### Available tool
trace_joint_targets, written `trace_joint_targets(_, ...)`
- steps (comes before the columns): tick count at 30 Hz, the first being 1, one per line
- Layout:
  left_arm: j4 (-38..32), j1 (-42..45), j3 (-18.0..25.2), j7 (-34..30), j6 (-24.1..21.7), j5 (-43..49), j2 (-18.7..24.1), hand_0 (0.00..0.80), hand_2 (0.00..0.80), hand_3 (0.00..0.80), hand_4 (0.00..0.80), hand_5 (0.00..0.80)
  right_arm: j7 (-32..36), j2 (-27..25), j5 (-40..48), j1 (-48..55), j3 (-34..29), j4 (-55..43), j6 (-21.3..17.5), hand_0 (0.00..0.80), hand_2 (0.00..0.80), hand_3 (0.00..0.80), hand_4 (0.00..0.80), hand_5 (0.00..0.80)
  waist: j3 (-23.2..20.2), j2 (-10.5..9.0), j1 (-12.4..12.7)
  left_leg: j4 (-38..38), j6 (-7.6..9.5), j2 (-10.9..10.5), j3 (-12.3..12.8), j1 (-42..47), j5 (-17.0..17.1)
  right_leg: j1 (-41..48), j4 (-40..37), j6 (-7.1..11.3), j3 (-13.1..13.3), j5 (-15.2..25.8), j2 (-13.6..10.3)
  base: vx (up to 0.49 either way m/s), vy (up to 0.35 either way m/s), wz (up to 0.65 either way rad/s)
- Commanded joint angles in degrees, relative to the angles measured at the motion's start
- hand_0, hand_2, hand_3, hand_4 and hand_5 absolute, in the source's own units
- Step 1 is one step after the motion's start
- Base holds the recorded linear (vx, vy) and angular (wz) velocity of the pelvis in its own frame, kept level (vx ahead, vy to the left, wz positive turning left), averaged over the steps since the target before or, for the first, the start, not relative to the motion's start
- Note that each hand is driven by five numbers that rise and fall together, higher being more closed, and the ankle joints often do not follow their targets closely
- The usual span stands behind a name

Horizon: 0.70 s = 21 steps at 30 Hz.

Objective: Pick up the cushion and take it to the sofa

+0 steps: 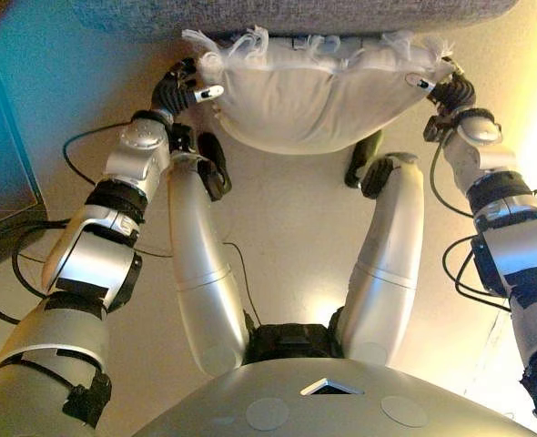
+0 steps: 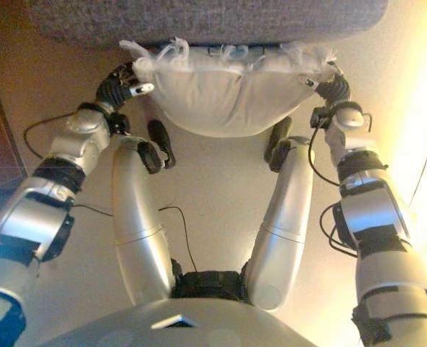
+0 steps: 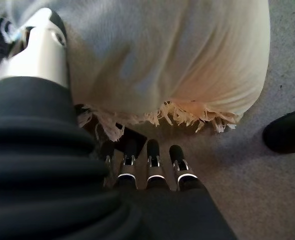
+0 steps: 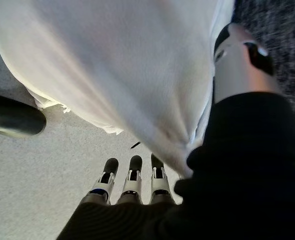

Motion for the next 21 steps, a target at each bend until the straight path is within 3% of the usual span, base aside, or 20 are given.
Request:
trace_joint_targets(1,3.34,-3.01,-1.30,-0.22,3.19,2.16,-0.10,0.000,0.000,0.000,0.000,0.000,2.68,-1.32,-1.41,-2.27,1.31,1.61,0.19,0.000,0.000,0.000,0.000,0.000,-0.53,1.18,-0.03,-0.63,-0.19,2.08,0.96,1.00,-1.86,1.55,0.60,0.95,2.88,-1.50,-1.78,0.000,0.000,0.00)
trace_joint_targets(12,6.39,-6.33,-6.01,-3.77,5.80,5.52,-2.35,0.000,0.000,0.000,0.000,0.000,7.59,-0.38,-11.69,-4.11,8.00,2.53,4.17,0.000,0.000,0.000,0.000,0.000,-0.52,0.06,0.03,3.56,-0.12,2.43,-0.28,-1.90,-4.41,-1.06,3.39,0.51,2.95,-3.09,-3.05,-0.014,-0.024,0.03)
trace_joint_targets(13,6.25,-6.58,-6.41,-4.45,6.17,5.42,-2.45,0.480,0.480,0.480,0.480,0.480,7.69,-0.31,-12.29,-4.26,8.34,2.47,4.39,0.254,0.254,0.254,0.254,0.254,-0.52,-0.03,0.04,3.92,-0.06,2.41,-0.33,-2.08,-4.68,-1.24,3.77,0.47,2.99,-3.32,-3.04,0.000,0.000,0.00)
trace_joint_targets(14,6.20,-6.81,-6.76,-4.61,6.14,5.47,-2.63,0.800,0.800,0.800,0.800,0.800,7.03,-0.04,-12.76,-4.41,8.68,2.31,4.81,0.568,0.568,0.568,0.568,0.568,-0.52,-0.07,0.08,4.27,-0.06,2.43,-0.41,-2.28,-4.88,-1.45,4.08,0.44,3.01,-3.44,-3.11,0.000,0.000,0.00)
trace_joint_targets(15,6.14,-6.93,-7.04,-4.46,5.84,5.82,-2.86,0.800,0.800,0.800,0.800,0.800,6.61,0.25,-13.69,-4.50,8.84,2.31,5.31,0.800,0.800,0.800,0.800,0.800,-0.52,-0.15,0.13,4.51,-0.13,2.43,-0.51,-2.39,-5.10,-1.52,4.22,0.45,3.03,-3.55,-3.16,0.000,0.000,0.00)
trace_joint_targets(21,5.64,-6.58,-8.04,-2.20,4.65,6.54,-4.30,0.800,0.800,0.800,0.800,0.800,6.09,0.86,-17.21,-4.31,10.73,2.98,6.56,0.800,0.800,0.800,0.800,0.800,-0.52,-0.44,0.42,4.79,-0.04,2.53,-0.86,-1.77,-5.25,-0.71,4.05,0.66,2.94,-3.16,-3.60,0.005,-0.002,0.00)
